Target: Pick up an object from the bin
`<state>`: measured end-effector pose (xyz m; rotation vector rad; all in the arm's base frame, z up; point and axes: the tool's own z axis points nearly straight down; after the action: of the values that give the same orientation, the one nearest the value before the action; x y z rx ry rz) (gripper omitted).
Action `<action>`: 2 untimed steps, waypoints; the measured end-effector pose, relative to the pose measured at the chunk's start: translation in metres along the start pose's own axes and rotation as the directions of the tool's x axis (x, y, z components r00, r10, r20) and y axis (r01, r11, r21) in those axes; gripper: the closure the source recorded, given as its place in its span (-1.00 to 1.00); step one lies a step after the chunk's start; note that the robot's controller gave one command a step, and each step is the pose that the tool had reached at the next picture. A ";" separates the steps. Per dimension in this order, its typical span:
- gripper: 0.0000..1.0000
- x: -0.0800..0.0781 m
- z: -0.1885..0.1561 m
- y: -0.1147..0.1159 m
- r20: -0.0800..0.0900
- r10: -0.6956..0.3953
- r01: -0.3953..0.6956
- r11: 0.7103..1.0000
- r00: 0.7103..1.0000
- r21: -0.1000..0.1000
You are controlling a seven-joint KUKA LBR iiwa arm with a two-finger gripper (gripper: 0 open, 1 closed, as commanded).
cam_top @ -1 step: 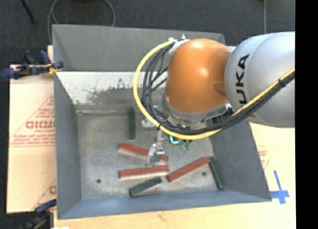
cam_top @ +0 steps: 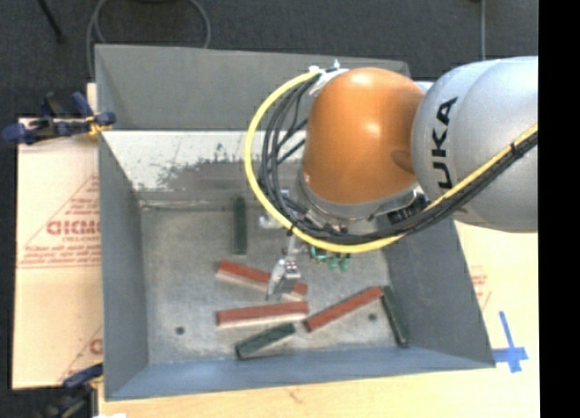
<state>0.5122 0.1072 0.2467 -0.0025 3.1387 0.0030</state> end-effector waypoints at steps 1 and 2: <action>-1.00 0.000 0.052 -0.012 0.007 -0.017 0.017 1.000 1.000 -0.001; 1.00 -0.051 0.163 0.011 0.000 -0.175 0.175 0.984 0.984 0.000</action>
Offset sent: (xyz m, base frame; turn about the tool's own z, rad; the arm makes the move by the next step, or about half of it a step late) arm 0.0502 0.0117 -0.1638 -0.1799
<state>0.5636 0.1183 0.0835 -0.2790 3.1265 0.0024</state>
